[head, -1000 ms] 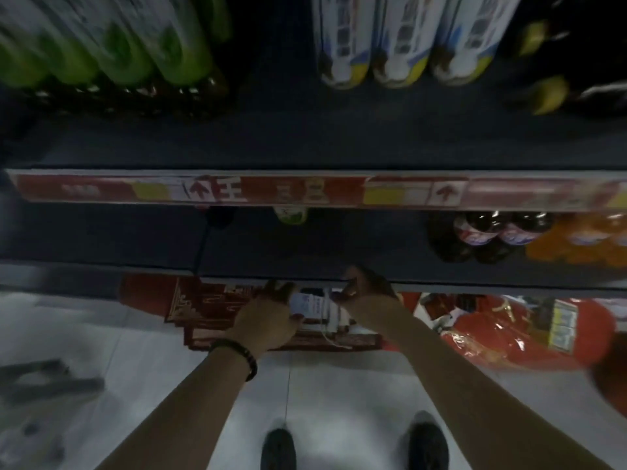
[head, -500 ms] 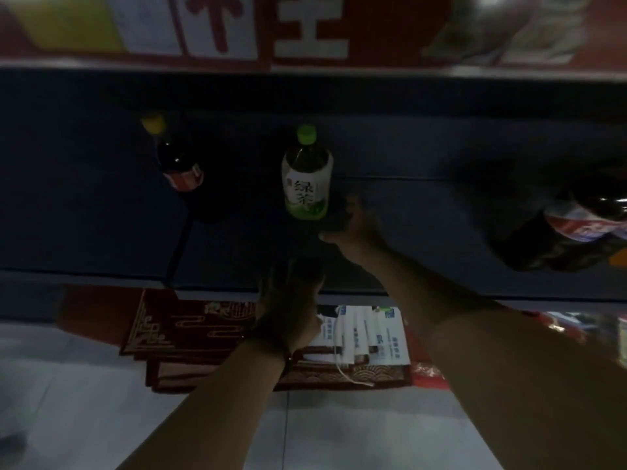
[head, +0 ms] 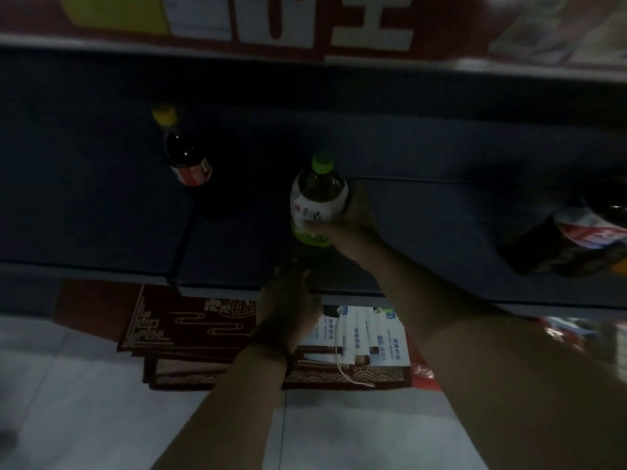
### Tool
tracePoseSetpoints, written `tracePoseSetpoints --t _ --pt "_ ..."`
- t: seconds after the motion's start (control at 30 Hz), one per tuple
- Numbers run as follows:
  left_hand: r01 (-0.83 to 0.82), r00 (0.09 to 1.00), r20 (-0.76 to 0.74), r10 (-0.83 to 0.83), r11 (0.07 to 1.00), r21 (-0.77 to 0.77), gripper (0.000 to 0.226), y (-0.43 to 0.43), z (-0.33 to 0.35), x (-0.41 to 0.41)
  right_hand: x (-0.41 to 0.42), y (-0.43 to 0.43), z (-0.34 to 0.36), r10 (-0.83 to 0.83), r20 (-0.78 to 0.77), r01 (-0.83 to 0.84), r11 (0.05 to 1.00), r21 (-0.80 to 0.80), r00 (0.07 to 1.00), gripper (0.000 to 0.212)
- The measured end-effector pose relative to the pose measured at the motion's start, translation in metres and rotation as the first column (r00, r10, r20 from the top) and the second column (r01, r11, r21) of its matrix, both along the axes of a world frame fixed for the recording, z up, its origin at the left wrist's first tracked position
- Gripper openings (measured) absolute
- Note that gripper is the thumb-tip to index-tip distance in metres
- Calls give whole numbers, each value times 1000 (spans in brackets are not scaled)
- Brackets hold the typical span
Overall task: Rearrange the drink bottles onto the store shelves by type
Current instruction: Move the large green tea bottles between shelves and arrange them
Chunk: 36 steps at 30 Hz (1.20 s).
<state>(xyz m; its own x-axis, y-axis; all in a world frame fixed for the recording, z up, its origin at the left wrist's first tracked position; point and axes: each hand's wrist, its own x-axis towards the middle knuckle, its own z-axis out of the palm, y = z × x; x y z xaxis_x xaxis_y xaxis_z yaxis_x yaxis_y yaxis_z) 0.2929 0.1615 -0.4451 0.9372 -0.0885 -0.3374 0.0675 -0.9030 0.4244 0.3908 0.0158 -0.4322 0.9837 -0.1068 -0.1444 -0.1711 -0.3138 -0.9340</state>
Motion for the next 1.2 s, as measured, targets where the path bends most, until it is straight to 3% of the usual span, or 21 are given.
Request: tracePoseSetpoints --t 0.1,0.2,0.33,0.4,0.5,0.57,0.77,0.9,1.07,1.2 --pt "-196 964 121 235 943 -269 77 0 -4 -24 -41 -10 2 53 -27 -52 998 28 998 110" --pt "-262 930 126 345 864 -429 97 -12 9 -60 -93 -20 19 81 -130 -70 994 85 988 102" --pt "-250 903 121 412 733 -632 84 -45 50 -113 -175 -27 57 -10 -295 37 996 85 956 97" --pt "-286 904 61 423 704 -650 69 -56 80 -134 -210 -32 85 -64 -355 93 994 64 933 101" --pt "-261 940 22 341 759 -597 61 -63 134 -155 -243 -51 148 -72 -359 100 993 60 931 66" --pt "-250 956 -40 290 737 -628 70 -68 181 -167 -262 -71 198 -37 -356 73 993 89 934 62" --pt "-223 975 -160 156 673 -705 70 -107 323 -195 -317 -153 350 51 -209 -30 994 101 976 16" --pt "-197 978 -205 41 511 -837 67 -145 413 -204 -333 -196 429 -87 -82 95 991 99 993 35" --pt "-153 978 -196 -73 393 -907 47 -196 496 -202 -319 -264 519 -31 178 32 999 -7 983 17" --pt "5 981 -69 -183 375 -927 33 -234 544 -190 -289 -314 594 44 313 -28 998 -56 949 15"
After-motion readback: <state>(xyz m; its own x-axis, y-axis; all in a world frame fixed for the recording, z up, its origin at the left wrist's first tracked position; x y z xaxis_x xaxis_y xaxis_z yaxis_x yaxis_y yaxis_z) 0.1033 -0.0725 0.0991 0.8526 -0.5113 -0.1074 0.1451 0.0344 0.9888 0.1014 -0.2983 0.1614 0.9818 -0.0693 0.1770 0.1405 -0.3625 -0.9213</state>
